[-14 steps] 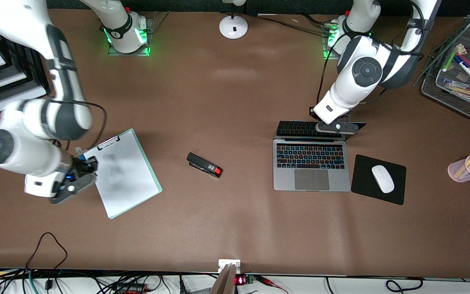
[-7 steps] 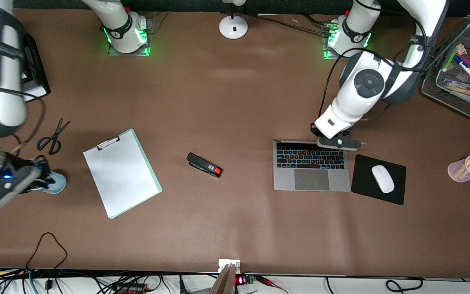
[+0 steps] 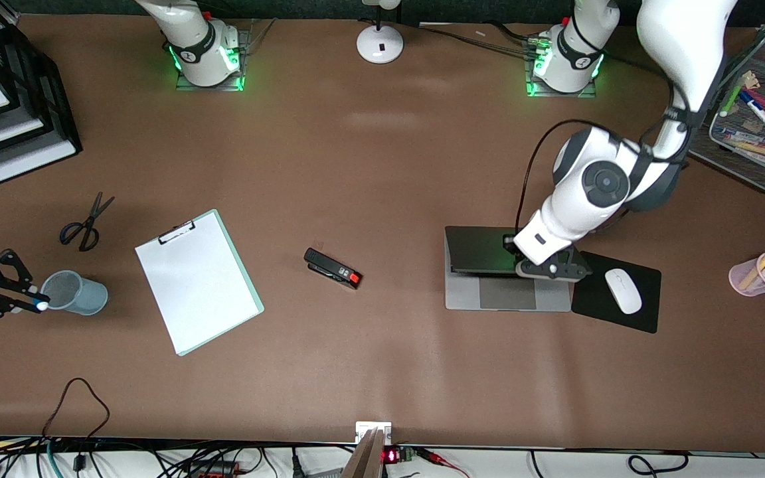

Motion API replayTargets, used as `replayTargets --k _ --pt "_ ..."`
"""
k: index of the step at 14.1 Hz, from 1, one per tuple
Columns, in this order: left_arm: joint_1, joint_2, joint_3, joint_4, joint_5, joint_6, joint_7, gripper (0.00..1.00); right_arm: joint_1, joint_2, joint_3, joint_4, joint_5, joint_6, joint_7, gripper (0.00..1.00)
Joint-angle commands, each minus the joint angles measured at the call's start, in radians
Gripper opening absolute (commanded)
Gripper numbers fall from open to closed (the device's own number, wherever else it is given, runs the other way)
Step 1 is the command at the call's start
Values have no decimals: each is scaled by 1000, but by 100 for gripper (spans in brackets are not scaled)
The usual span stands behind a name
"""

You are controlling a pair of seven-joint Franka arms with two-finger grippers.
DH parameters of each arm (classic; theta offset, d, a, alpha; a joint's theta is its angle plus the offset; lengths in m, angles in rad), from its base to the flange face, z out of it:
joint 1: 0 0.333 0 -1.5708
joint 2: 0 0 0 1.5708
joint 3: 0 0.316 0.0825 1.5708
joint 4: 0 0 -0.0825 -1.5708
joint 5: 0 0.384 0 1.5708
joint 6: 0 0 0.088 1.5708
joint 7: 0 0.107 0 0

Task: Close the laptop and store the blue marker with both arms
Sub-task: 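Carry the marker to the cup while the left gripper pushes the lid down, then drop the marker into the cup while the left gripper presses the lid shut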

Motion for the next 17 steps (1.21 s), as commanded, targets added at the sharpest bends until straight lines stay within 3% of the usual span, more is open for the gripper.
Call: replayTargets --k 1,9,13,14,15,16,17 --pt "-2 101 19 58 67 60 0 0 -67 48 15 16 138 -90 -164 0" --pt "-3 212 33 69 94 177 0 0 -181 173 16 -4 334 -185 -573 0" --pt "-3 235 41 81 103 190 1 0 -229 238 18 -5 341 -219 -650 0" --pt "-2 235 41 81 104 190 4 0 -238 244 18 -5 342 -220 -654 7" --pt "0 234 41 81 104 188 6 0 -242 247 18 -5 341 -220 -649 31" --pt "0 232 41 81 104 186 4 0 -244 247 18 -5 341 -222 -637 58" --pt "3 229 41 81 104 185 3 0 -249 247 16 -5 339 -225 -616 100"
